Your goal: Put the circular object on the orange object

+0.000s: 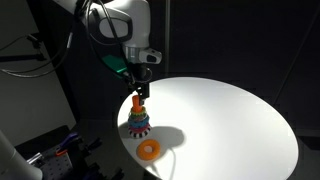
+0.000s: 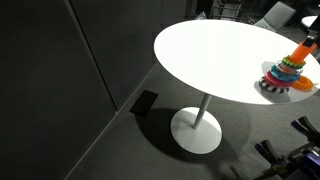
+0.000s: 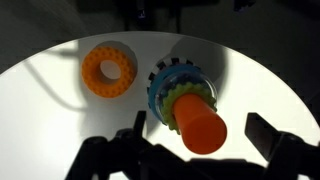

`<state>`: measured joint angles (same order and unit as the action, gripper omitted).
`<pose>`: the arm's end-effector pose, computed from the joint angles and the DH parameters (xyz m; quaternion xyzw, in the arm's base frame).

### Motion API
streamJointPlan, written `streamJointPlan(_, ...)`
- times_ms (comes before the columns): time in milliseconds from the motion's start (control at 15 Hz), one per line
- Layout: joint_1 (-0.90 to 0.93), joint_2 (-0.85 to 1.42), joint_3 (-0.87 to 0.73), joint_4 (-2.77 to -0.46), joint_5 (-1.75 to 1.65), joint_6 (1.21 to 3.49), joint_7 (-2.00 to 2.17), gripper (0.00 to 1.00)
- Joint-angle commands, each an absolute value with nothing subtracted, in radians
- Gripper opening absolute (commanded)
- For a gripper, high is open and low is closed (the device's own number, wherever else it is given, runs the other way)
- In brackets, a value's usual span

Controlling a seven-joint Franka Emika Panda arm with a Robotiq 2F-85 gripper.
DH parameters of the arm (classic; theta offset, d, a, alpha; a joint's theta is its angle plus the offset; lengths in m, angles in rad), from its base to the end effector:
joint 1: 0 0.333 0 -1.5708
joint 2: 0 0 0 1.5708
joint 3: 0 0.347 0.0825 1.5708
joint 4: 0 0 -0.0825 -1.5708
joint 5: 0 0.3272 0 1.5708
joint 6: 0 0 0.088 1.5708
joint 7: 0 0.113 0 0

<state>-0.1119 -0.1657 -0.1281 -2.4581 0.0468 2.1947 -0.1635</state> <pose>0.3897 -0.0944 0.4131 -0.9970 0.0514 0.0429 0.0381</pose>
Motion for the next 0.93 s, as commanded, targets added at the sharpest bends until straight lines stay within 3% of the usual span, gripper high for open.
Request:
streamJointPlan(0,-0.119,-0.202,-0.126,-2.429,-0.005,2.082,-0.134,1.0)
streamJointPlan(867,-0.112,-0.22,-0.13,-2.423,-0.022,2.038,-0.147,1.0)
